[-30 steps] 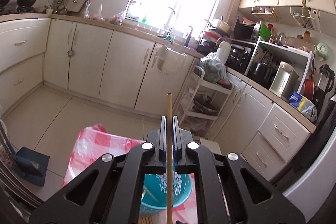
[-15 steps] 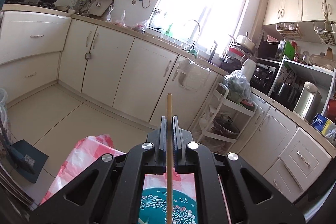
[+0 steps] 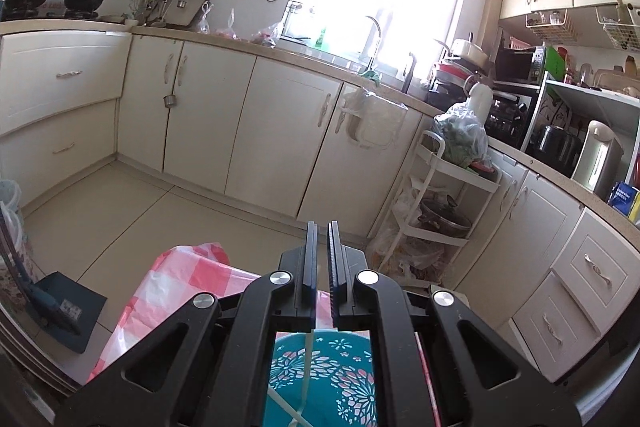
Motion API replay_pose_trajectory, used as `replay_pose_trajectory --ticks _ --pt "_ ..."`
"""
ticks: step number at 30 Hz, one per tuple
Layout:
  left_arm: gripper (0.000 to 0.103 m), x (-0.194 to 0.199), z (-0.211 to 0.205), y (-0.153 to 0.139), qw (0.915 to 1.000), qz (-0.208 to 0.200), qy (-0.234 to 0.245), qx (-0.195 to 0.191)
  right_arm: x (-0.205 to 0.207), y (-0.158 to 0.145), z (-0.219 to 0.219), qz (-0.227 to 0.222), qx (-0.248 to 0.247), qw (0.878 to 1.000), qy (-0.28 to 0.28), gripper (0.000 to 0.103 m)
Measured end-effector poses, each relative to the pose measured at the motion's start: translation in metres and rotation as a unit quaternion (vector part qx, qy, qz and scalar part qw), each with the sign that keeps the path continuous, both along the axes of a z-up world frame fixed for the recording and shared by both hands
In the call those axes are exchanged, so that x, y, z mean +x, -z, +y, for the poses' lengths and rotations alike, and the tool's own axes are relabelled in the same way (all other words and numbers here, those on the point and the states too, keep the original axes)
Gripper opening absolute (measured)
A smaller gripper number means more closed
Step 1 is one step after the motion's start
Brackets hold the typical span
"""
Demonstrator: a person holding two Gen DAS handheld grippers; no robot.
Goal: Organize utensils
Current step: 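Lower the chopstick into the teal bin and open the left tool, then withdraw the left tool while the right tool grasps a chopstick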
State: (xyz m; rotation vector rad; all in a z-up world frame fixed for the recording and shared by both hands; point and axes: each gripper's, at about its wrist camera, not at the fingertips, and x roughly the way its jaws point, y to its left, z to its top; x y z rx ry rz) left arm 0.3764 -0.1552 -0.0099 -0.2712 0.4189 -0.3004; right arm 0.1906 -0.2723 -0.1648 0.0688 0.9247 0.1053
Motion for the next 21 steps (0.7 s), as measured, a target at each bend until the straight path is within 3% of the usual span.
replay_pose_trajectory --ticks 8,11,13,16,19,21 --pt "0.010 -0.019 0.012 0.001 0.9989 0.031 0.014 0.031 0.001 0.001 0.000 0.000 0.004 1.000 0.000 0.018" --pt "0.030 -0.041 0.034 -0.005 0.9990 0.019 -0.007 0.039 0.002 0.001 -0.003 0.000 0.021 1.000 0.002 0.018" --pt "0.050 -0.057 0.053 -0.009 0.9986 0.005 -0.030 0.043 0.003 0.002 -0.005 0.001 0.033 0.999 0.004 0.018" --pt "0.064 -0.082 0.084 -0.008 0.9965 -0.010 -0.066 0.051 0.002 0.002 -0.007 0.001 0.039 0.999 0.004 0.018" --pt "0.076 -0.096 0.110 0.009 0.9937 0.003 -0.090 0.066 0.002 0.002 -0.006 0.001 0.040 0.999 0.005 0.018" --pt "0.077 -0.097 0.122 0.022 0.9924 0.019 -0.096 0.075 0.002 0.002 -0.007 0.000 0.040 0.999 0.006 0.018"
